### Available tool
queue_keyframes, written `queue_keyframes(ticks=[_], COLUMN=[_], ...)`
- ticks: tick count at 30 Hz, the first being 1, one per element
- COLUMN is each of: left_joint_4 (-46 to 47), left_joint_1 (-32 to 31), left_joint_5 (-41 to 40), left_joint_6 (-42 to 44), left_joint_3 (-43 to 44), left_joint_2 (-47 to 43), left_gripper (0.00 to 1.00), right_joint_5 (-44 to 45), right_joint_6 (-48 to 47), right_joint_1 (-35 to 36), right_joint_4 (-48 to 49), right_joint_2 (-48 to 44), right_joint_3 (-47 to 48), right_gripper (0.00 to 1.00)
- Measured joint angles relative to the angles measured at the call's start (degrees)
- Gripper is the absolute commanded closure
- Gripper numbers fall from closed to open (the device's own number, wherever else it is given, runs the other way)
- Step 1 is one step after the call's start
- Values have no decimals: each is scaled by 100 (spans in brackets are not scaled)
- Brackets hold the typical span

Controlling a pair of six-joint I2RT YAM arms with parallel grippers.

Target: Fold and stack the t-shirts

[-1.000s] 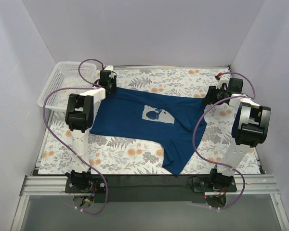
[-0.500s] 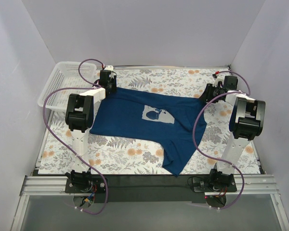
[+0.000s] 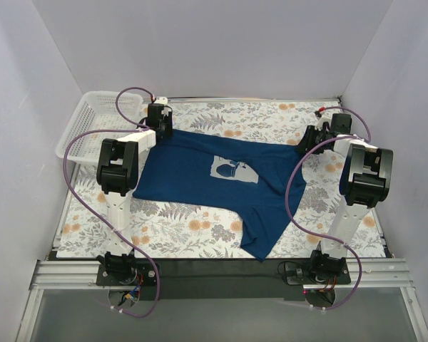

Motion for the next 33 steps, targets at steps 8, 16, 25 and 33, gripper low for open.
queue_keyframes(ticks=[8,16,25,33], left_joint_4=[0,-2,-4,-24], left_joint_1=[4,4,7,7], left_joint_5=[26,28,17,-13], left_joint_6=[0,0,-4,-48], left_joint_3=[0,2,4,24], left_joint_2=[0,0,2,11], left_gripper=[57,57,58,58], right_joint_5=[-20,-39,514,769], right_joint_6=[46,131,116,37], right_joint_1=[0,0,0,7], right_joint_4=[-37,-101,-129,-140], right_joint_2=[0,0,0,-4], right_joint_3=[-7,-4,72,103], right_gripper=[79,99,99,99])
